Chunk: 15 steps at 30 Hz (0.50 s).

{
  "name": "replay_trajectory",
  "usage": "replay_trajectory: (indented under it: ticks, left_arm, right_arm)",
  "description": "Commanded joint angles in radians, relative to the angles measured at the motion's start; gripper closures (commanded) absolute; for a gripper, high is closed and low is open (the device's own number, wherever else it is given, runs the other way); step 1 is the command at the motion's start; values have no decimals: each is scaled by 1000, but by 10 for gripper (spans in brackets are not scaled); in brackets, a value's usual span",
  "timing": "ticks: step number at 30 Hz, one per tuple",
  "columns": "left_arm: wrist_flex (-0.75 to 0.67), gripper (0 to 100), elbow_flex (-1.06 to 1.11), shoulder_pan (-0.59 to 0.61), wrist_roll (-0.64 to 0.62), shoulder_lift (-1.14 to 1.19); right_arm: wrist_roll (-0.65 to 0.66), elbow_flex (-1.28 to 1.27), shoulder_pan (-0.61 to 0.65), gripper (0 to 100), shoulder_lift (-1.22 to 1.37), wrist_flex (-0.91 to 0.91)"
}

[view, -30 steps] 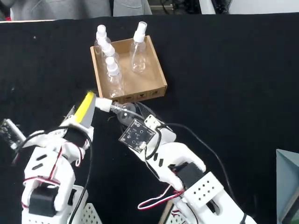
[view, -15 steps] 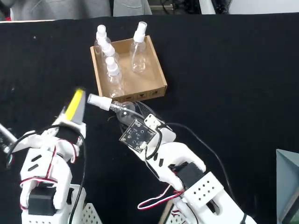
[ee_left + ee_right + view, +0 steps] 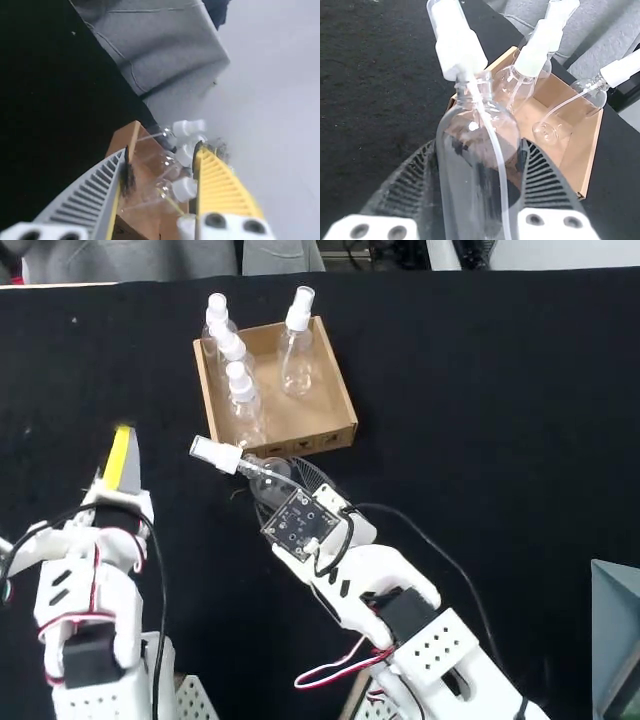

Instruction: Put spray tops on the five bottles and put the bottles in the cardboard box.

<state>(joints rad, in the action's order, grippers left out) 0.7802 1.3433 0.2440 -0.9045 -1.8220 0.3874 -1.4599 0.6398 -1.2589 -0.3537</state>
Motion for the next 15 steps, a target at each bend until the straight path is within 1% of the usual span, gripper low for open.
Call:
replay_trajectory:
  ticks: [1, 5, 12, 15]
  left_arm:
    - [-157, 802, 71, 18, -5, -3]
    - [-213, 802, 114, -21, -5, -3]
    - [-215, 802, 136, -113, 3, -3]
    - [-215, 802, 143, -156, 52, -3]
  right_arm:
    - [-11, 33, 18, 861, -38, 34]
    - [-11, 31, 20, 861, -38, 34]
    - [-11, 31, 20, 861, -38, 31]
    - [-11, 31, 20, 861, -38, 31]
